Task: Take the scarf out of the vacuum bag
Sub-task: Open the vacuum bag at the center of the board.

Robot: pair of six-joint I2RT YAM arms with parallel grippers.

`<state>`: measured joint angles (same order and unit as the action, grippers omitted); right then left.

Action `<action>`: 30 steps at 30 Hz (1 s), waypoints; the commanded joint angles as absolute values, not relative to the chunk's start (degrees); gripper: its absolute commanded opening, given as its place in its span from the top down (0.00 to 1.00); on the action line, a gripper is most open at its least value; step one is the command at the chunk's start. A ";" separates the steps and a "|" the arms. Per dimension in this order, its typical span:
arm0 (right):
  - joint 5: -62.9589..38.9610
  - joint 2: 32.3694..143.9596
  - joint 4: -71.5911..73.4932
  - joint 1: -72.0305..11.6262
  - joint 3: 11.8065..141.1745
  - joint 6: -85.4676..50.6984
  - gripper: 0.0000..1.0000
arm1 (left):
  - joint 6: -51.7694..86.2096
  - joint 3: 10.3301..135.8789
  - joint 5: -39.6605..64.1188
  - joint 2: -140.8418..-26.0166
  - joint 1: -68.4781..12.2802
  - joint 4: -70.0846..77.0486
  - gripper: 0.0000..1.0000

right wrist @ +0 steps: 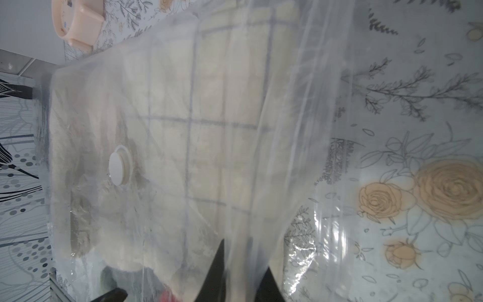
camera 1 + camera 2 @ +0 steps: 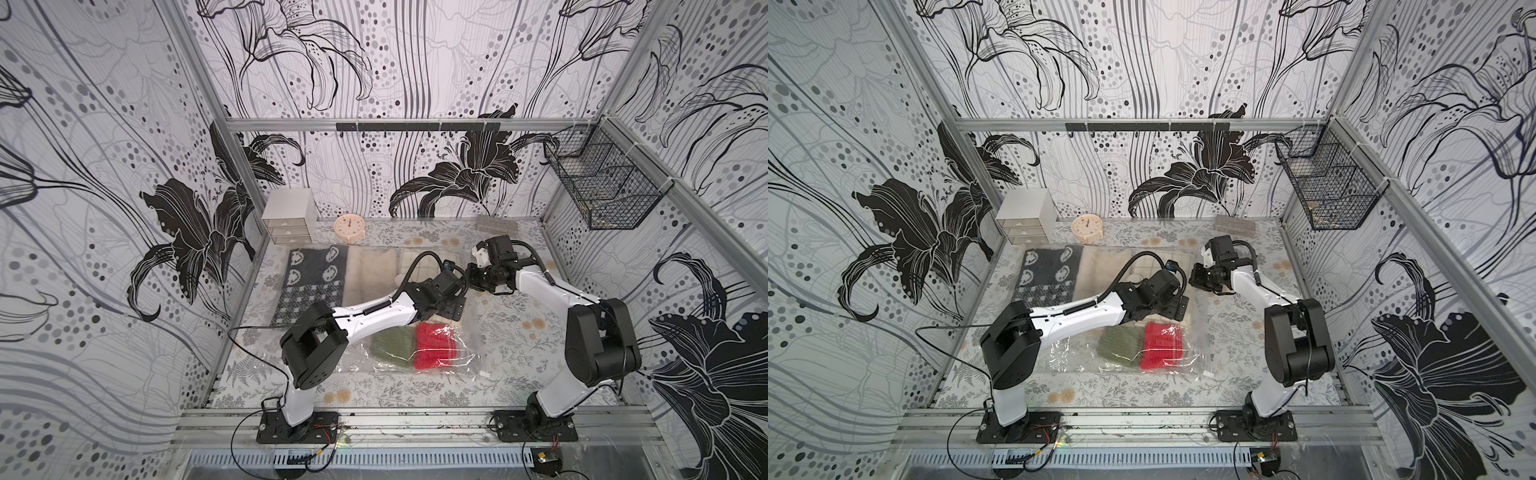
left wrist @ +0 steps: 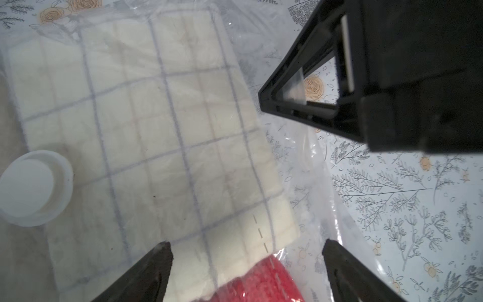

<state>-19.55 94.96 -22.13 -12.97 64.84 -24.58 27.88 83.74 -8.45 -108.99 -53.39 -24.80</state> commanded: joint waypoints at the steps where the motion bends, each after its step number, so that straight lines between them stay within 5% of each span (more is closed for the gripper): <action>1: -18.37 95.36 -25.80 -14.29 66.65 -23.70 0.86 | 28.72 85.27 -6.21 -109.62 -53.95 -21.23 0.07; 18: -17.84 97.46 -28.76 -17.04 71.44 -23.90 0.92 | 28.51 86.78 -3.10 -115.22 -53.68 -18.98 0.11; 23: -17.84 97.29 -28.83 -17.20 71.19 -23.89 0.93 | 28.44 86.72 -3.41 -115.90 -52.63 -19.05 0.26; 30: -19.49 96.06 -28.92 -17.22 70.64 -23.99 0.93 | 29.99 81.30 -0.01 -115.21 -48.64 -15.31 0.69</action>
